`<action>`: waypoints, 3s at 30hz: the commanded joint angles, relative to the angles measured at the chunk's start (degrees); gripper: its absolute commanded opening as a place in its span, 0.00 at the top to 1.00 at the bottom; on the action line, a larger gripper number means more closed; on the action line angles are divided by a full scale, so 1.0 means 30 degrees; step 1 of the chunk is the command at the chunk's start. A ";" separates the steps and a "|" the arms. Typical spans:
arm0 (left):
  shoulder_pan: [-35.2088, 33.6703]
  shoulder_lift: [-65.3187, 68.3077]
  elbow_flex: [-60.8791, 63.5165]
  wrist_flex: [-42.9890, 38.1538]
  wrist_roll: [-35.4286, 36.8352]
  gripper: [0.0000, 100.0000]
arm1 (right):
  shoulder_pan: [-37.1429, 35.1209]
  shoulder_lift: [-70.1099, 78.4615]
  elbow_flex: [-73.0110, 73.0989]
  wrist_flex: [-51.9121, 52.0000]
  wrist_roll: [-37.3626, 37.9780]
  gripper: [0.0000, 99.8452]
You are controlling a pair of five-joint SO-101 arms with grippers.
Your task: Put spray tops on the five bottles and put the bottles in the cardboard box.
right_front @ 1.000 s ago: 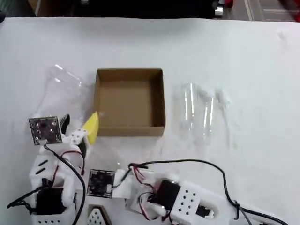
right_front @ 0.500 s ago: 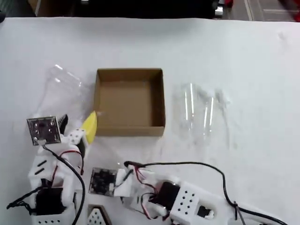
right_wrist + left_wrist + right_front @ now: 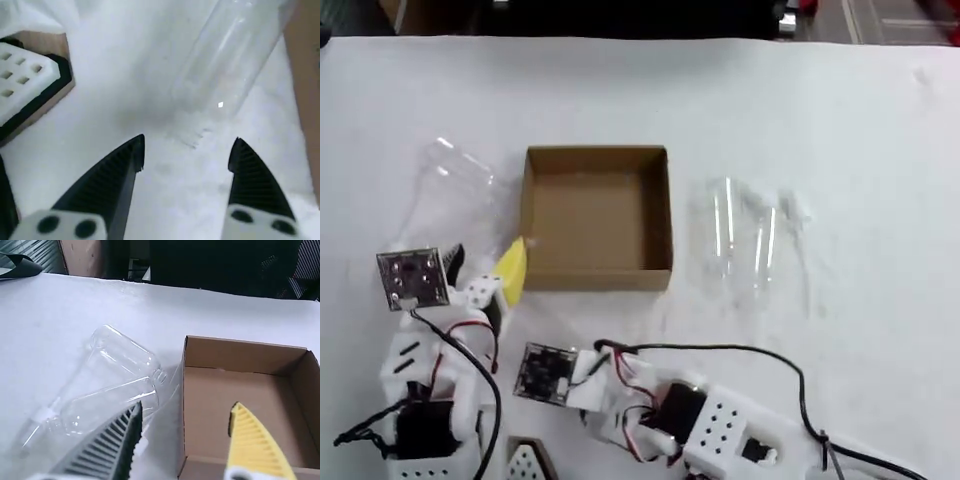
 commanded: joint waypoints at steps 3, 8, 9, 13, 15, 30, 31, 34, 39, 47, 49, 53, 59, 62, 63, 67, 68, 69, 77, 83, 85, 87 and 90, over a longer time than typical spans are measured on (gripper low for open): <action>-0.0132 -0.0161 -0.0147 -0.0557 -0.0147 0.72 | 0.1714 -0.0103 -0.1788 0.0689 -0.0147 0.76; -0.0161 -0.0161 -0.0147 -0.0557 -0.0147 0.72 | 0.2242 0.0073 -0.1524 0.0542 -0.0059 0.76; -0.0220 -0.0161 -0.0147 -0.0557 -0.0176 0.72 | 0.2242 0.0073 -0.1436 0.0425 -0.0059 0.76; -0.1744 -0.0161 -0.0176 -0.1143 -0.0147 0.72 | 0.2212 0.0073 -0.1436 0.0337 -0.0059 0.84; -0.2212 -0.0161 -0.0147 -0.1436 -0.0147 0.72 | 0.2154 0.0073 -0.1407 0.0278 -0.0059 0.87; -0.2242 -0.0161 -0.0088 -0.1465 -0.0147 0.72 | 0.1949 0.0103 -0.0410 -0.0864 -0.0059 0.79; -0.2242 -0.0161 -0.0088 -0.1465 -0.0147 0.72 | 0.1568 0.0103 -0.0410 -0.0542 -0.0059 0.79; -0.2242 -0.0161 -0.0088 -0.1436 -0.0147 0.72 | 0.0132 0.0103 -0.0410 0.0044 0.0234 0.79; -0.2242 -0.0161 -0.0088 -0.1407 -0.0147 0.72 | 0.0015 0.0132 -0.0410 0.0044 0.0615 0.79; -0.2212 -0.0161 -0.0088 -0.1407 -0.0147 0.72 | 0.0396 0.3824 -0.1084 -0.1333 0.0645 0.79; -0.2212 -0.0161 -0.0088 -0.1407 -0.0147 0.72 | 0.0425 0.4557 -0.1495 -0.1304 0.0674 0.79; -0.2212 -0.0161 -0.0088 -0.1377 -0.0147 0.72 | 0.0425 0.4293 -0.1465 -0.1304 0.0674 0.79; -0.2212 -0.0161 -0.0088 -0.1465 -0.0147 0.72 | 0.0337 0.3619 -0.1495 -0.1802 0.0586 0.79; -0.2212 -0.0161 -0.0088 -0.1465 -0.0147 0.72 | 0.0337 0.3912 -0.1436 -0.2300 0.0586 0.79; -0.2212 -0.0161 -0.0088 -0.1465 -0.0147 0.72 | 0.0337 0.4029 -0.1436 -0.2447 0.0586 0.79; -0.2212 -0.0161 -0.0088 -0.1465 -0.0147 0.72 | 0.0337 0.4205 -0.1465 -0.2623 -0.0059 0.79; -0.2212 -0.0161 -0.0088 -0.1465 -0.0147 0.72 | 0.0337 0.4176 -0.1495 -0.2623 -0.0381 0.79; -0.2212 -0.0161 -0.0088 -0.1465 -0.0147 0.72 | 0.0337 0.4176 -0.1495 -0.2623 -0.0557 0.79; -0.2212 -0.0161 0.0088 -0.1495 -0.0147 0.72 | 0.0337 0.4088 -0.1495 -0.2740 -0.0615 0.97; -0.2212 -0.0161 0.0088 -0.1495 -0.0147 0.72 | 0.0425 0.4059 -0.1553 -0.2857 -0.0586 0.97; -0.2212 -0.0161 0.0088 -0.1495 -0.0147 0.72 | 0.0425 0.4029 -0.1553 -0.2857 -0.0586 0.97; -0.2212 -0.0161 0.0088 -0.1495 -0.0147 0.72 | 0.0454 0.4029 -0.1582 -0.2799 -0.0586 0.97; -0.2212 -0.0161 0.0088 -0.1495 -0.0147 0.72 | 0.0484 0.3209 -0.1582 -0.2476 -0.0586 0.97</action>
